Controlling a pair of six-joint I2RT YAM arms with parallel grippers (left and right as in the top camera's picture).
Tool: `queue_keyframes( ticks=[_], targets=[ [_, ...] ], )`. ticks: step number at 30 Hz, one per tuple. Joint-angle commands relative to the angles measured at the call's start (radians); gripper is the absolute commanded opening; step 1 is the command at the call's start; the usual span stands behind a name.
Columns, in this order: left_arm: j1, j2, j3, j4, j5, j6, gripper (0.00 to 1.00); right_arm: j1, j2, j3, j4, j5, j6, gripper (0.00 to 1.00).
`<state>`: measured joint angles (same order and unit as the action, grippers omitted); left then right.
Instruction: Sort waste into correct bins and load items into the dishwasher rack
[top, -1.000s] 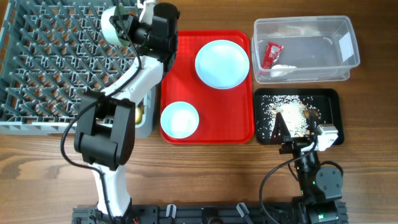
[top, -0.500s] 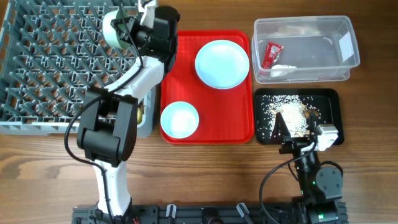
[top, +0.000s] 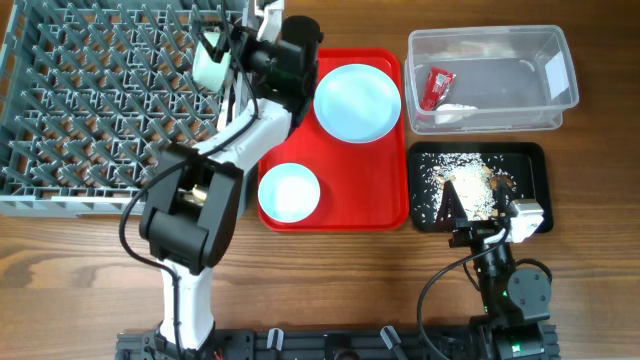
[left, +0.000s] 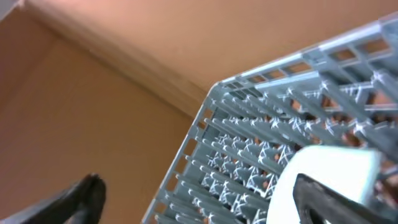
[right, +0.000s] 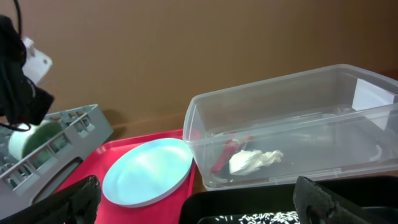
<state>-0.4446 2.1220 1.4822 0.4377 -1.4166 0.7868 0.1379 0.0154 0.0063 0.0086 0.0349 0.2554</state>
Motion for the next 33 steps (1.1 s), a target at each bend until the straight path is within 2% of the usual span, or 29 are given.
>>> queue_keyframes(
  ticks=[1, 4, 6, 11, 15, 23, 26, 31, 33],
  targets=[
    [-0.040, -0.045, 0.010, 0.045, -0.136, -0.005, 1.00, -0.007, -0.011, -0.001, 0.005, 0.017, -0.017, 1.00],
    [-0.084, -0.084, 0.010, 0.045, -0.147, 0.004, 1.00, -0.007, -0.011, -0.001, 0.006, 0.017, -0.016, 1.00],
    [-0.176, -0.163, 0.010, 0.046, -0.147, 0.011, 1.00, -0.007, -0.011, -0.001, 0.006, 0.017, -0.016, 1.00],
    [-0.308, -0.270, 0.010, 0.046, -0.147, 0.009, 1.00, -0.007, -0.011, -0.001, 0.006, 0.017, -0.016, 1.00],
    [-0.446, -0.370, 0.010, 0.055, -0.147, -0.035, 1.00, -0.007, -0.011, -0.001, 0.006, 0.017, -0.017, 1.00],
    [-0.728, -0.526, 0.010, 0.229, -0.145, -0.073, 1.00, -0.007, -0.011, -0.001, 0.005, 0.017, -0.017, 1.00],
    [-0.824, -0.544, 0.010, 0.217, -0.147, -0.055, 1.00, -0.007, -0.011, -0.001, 0.005, 0.017, -0.016, 1.00],
    [-0.959, -0.544, 0.008, 0.071, -0.139, -0.089, 1.00, -0.007, -0.011, -0.001, 0.006, 0.017, -0.017, 1.00],
    [-0.983, -0.544, 0.008, 0.056, -0.117, -0.088, 1.00, -0.007, -0.011, -0.001, 0.005, 0.017, -0.016, 1.00]
  ],
)
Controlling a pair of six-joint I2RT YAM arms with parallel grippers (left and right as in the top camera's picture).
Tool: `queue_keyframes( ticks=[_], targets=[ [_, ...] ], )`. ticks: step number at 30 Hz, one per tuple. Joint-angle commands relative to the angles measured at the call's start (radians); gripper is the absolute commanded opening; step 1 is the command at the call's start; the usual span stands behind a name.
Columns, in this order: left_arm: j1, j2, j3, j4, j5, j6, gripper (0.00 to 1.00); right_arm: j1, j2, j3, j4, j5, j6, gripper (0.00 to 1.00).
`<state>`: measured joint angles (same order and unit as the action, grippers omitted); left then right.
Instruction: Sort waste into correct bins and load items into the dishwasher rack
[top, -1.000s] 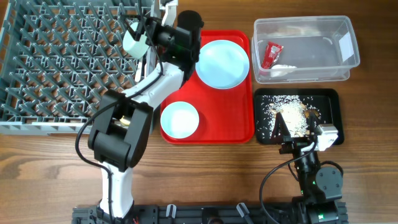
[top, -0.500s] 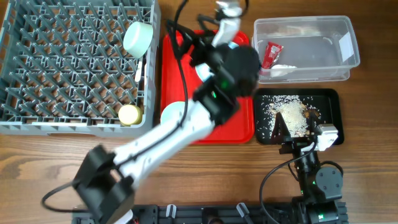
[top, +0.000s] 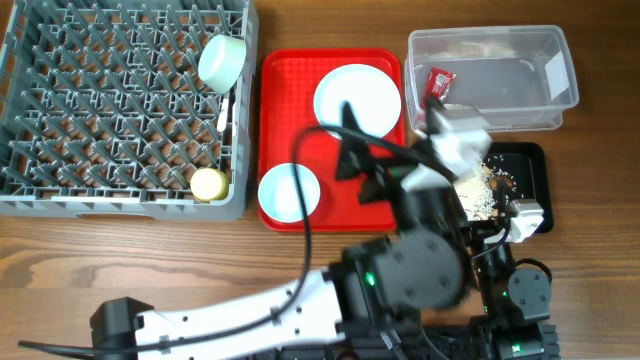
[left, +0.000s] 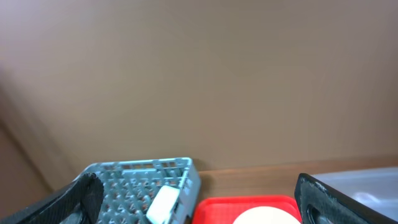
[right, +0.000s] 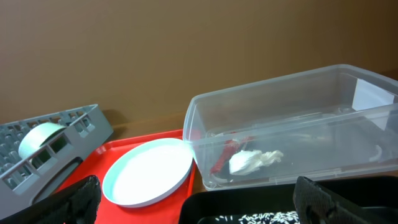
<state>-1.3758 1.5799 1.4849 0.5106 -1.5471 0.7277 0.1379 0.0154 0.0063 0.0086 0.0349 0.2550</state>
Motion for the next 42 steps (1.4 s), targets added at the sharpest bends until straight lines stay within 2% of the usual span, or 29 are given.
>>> queue_keyframes(
  ticks=[1, 3, 7, 10, 11, 13, 16, 19, 21, 25, 27, 30, 33, 36, 38, 42],
  targets=[
    [-0.051, -0.007, 0.006, -0.004, 0.018, -0.029, 1.00, -0.007, -0.011, -0.001, 0.006, 0.017, -0.016, 1.00],
    [-0.031, -0.026, 0.006, 0.019, 0.047, -0.029, 1.00, -0.007, -0.011, -0.001, 0.006, 0.017, -0.016, 1.00],
    [0.009, -0.092, 0.006, 0.009, 0.195, -0.029, 1.00, -0.007, -0.011, -0.001, 0.006, 0.017, -0.016, 1.00],
    [0.029, -0.125, 0.006, -0.114, 0.315, -0.073, 1.00, -0.007, -0.011, -0.001, 0.006, 0.017, -0.016, 1.00],
    [0.057, -0.145, 0.006, -0.302, 0.413, -0.178, 1.00, -0.007, -0.011, -0.001, 0.005, 0.017, -0.016, 1.00],
    [0.086, -0.169, 0.006, -0.534, 0.558, -0.340, 1.00, -0.007, -0.011, -0.001, 0.005, 0.017, -0.016, 1.00],
    [0.197, -0.200, 0.006, -0.899, 0.978, -0.623, 1.00, -0.007, -0.011, -0.001, 0.006, 0.017, -0.016, 1.00],
    [0.336, -0.200, 0.006, -1.059, 1.048, -0.830, 1.00, -0.007, -0.011, -0.001, 0.006, 0.017, -0.016, 1.00],
    [0.441, -0.197, 0.006, -1.163, 1.101, -0.921, 1.00, -0.007, -0.011, -0.001, 0.006, 0.017, -0.016, 1.00],
    [0.655, -0.152, 0.006, -1.378, 1.376, -1.097, 0.99, -0.007, -0.011, -0.001, 0.005, 0.017, -0.016, 1.00],
    [0.720, -0.113, 0.006, -1.461, 1.457, -1.156, 0.93, -0.007, -0.011, -0.001, 0.005, 0.017, -0.016, 1.00],
    [0.778, -0.017, 0.005, -1.593, 1.499, -1.249, 0.88, -0.007, -0.011, -0.001, 0.005, 0.017, -0.016, 1.00],
    [0.779, 0.098, 0.005, -1.672, 1.538, -1.298, 0.84, -0.007, -0.011, -0.001, 0.005, 0.017, -0.016, 1.00],
    [0.764, 0.206, 0.005, -1.704, 1.543, -1.332, 0.75, -0.007, -0.011, -0.001, 0.005, 0.017, -0.016, 1.00],
    [0.762, 0.272, 0.005, -1.724, 1.547, -1.395, 0.71, -0.007, -0.011, -0.001, 0.005, 0.017, -0.016, 1.00],
    [0.752, 0.294, 0.005, -1.685, 1.566, -1.394, 0.67, -0.007, -0.011, -0.001, 0.006, 0.017, -0.016, 1.00]
  ],
)
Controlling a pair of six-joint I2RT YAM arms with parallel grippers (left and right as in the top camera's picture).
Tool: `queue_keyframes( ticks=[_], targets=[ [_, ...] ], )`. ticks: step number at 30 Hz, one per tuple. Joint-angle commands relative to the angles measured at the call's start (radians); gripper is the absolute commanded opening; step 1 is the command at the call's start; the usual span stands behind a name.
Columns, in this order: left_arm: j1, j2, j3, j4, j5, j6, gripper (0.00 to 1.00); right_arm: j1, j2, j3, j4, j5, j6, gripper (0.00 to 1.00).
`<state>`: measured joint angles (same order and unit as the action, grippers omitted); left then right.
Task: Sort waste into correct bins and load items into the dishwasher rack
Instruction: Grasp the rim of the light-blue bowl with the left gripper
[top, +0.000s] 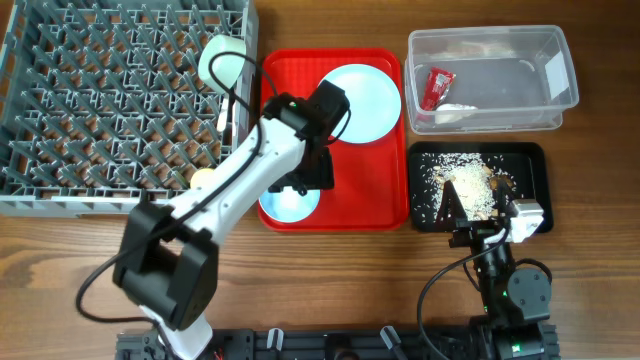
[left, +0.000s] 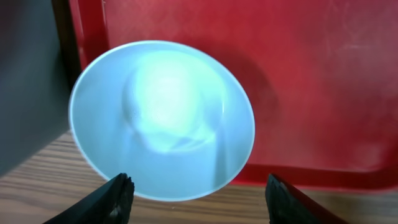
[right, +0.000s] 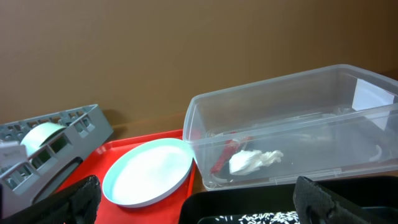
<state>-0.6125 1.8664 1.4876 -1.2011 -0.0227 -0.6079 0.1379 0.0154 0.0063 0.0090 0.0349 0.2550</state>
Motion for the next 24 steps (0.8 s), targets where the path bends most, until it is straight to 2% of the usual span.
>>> queue_keyframes(
  ticks=[1, 7, 11, 15, 17, 21, 24],
  targets=[
    [-0.025, 0.010, 0.002, 0.051, 0.053, -0.053, 0.65, -0.007, -0.011, -0.001, 0.005, 0.017, -0.016, 1.00],
    [-0.134, 0.061, 0.002, 0.150, 0.025, -0.039, 0.52, -0.007, -0.011, -0.001, 0.005, 0.017, -0.016, 1.00],
    [-0.168, 0.111, 0.002, 0.122, -0.071, -0.178, 0.40, -0.007, -0.011, -0.001, 0.005, 0.017, -0.016, 1.00],
    [-0.161, 0.103, 0.002, 0.132, -0.100, -0.193, 0.39, -0.007, -0.011, -0.001, 0.005, 0.018, -0.016, 1.00],
    [-0.156, 0.103, 0.002, 0.126, -0.103, -0.193, 0.35, -0.007, -0.011, -0.001, 0.005, 0.017, -0.016, 1.00],
    [-0.161, 0.103, 0.002, 0.104, -0.098, -0.193, 0.17, -0.007, -0.011, -0.001, 0.005, 0.017, -0.016, 1.00],
    [-0.169, 0.088, 0.025, 0.053, -0.072, -0.182, 0.29, -0.007, -0.011, -0.001, 0.005, 0.017, -0.016, 1.00]
  ],
)
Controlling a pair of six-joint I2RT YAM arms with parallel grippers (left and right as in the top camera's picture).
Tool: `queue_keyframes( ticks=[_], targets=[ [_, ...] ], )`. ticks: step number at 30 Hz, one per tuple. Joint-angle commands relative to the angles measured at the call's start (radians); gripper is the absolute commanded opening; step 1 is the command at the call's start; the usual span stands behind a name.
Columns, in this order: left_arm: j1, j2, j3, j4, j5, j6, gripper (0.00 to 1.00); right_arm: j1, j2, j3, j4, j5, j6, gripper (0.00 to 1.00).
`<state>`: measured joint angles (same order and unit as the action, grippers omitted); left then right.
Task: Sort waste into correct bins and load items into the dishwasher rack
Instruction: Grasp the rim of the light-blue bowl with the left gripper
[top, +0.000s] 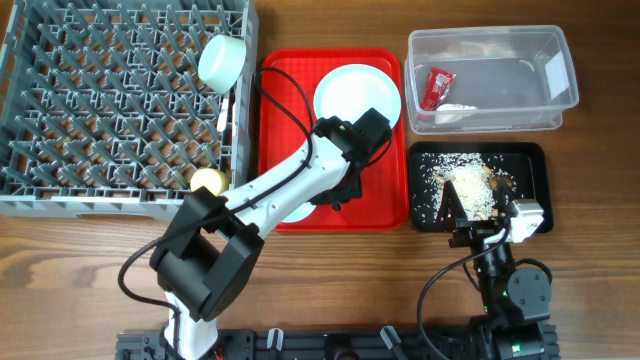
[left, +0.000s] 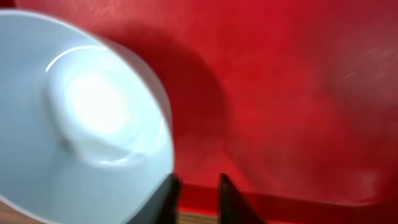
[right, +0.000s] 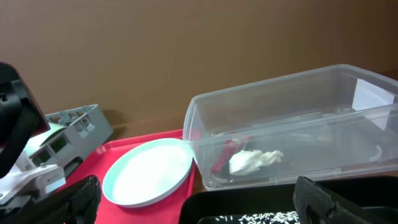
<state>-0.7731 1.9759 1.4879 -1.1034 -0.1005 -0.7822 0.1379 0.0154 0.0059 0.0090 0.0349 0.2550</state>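
Note:
A small white bowl (left: 81, 118) sits at the front left of the red tray (top: 385, 200); in the overhead view my left arm covers most of it. My left gripper (left: 198, 199) is low at the bowl's right rim. Its jaws are drawn to a narrow gap in which only red tray shows. One fingertip (left: 169, 196) overlaps the rim, and whether it pinches the rim is not clear. A white plate (top: 357, 97) lies at the tray's back. A pale cup (top: 222, 60) lies in the grey dishwasher rack (top: 100, 100). My right gripper (right: 202, 205) stands wide open and holds nothing.
A clear bin (top: 420, 45) at the back right holds a red wrapper (top: 437, 88) and crumpled tissue. In front of it a black tray (top: 535, 160) holds scattered rice. A small yellow item (top: 208, 182) sits at the rack's front right corner.
My left gripper was wide open above the small bowl. It is now lower at the bowl's right rim with its jaws drawn close together. The right arm has not moved.
My left gripper was at the rack's back right with the pale cup between its fingers. Then the cup lay in the rack and the gripper was away from it, raised. Then it stood open over the small bowl, and now narrowed at its rim.

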Motion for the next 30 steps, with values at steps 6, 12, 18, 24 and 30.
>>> queue_keyframes(
  ticks=[6, 12, 18, 24, 30],
  targets=[
    [0.003, -0.107, 0.057, -0.128, -0.130, -0.008, 0.56, -0.007, -0.011, -0.001, 0.005, 0.017, -0.016, 1.00],
    [0.012, -0.070, -0.030, -0.005, -0.137, 0.005, 0.29, -0.007, -0.011, -0.001, 0.005, 0.017, -0.016, 1.00],
    [0.012, -0.018, -0.070, 0.091, -0.118, 0.015, 0.17, -0.007, -0.011, -0.001, 0.005, 0.017, -0.016, 1.00],
    [0.009, -0.016, -0.069, 0.244, 0.087, 0.101, 0.11, -0.007, -0.011, -0.001, 0.005, 0.017, -0.016, 1.00],
    [0.010, -0.021, -0.068, 0.265, 0.151, 0.131, 0.39, -0.007, -0.011, -0.001, 0.005, 0.017, -0.016, 1.00]
  ],
)
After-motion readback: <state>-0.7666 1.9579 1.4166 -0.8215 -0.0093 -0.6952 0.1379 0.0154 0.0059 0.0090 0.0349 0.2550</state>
